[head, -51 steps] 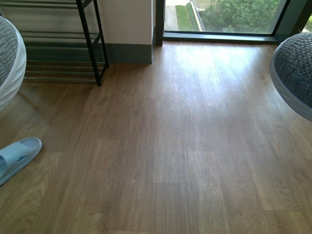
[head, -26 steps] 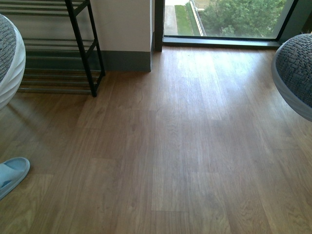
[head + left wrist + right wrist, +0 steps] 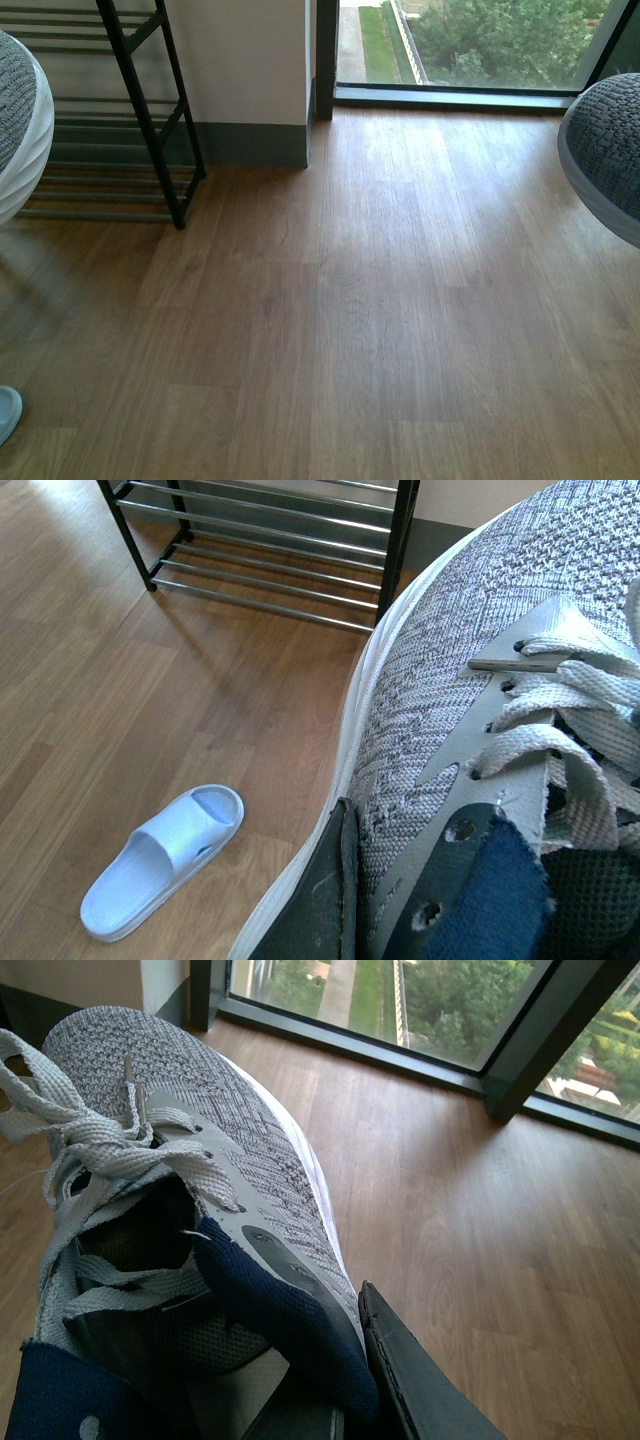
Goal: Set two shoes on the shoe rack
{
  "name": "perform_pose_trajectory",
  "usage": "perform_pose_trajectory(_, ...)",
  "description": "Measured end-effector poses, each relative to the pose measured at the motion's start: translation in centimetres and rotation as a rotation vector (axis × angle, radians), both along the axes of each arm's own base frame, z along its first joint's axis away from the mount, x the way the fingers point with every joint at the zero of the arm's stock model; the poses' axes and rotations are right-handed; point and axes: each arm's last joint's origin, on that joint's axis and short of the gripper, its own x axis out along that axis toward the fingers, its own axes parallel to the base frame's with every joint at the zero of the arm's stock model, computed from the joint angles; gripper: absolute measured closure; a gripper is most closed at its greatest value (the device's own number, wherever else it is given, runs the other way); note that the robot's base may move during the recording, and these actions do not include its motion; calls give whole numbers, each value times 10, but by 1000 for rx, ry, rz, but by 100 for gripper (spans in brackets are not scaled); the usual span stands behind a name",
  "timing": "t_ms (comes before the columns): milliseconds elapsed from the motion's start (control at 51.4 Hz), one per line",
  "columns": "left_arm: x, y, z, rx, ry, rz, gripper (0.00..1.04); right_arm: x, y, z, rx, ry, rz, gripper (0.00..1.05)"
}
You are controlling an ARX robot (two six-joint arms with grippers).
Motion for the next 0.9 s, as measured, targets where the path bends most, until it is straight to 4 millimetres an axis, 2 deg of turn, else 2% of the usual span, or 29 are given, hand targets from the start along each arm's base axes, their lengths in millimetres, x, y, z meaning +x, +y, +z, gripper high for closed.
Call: perform_pose_trajectory(895, 0, 0, 0, -1, 0, -2, 103, 0, 0, 0, 0, 1, -3, 103)
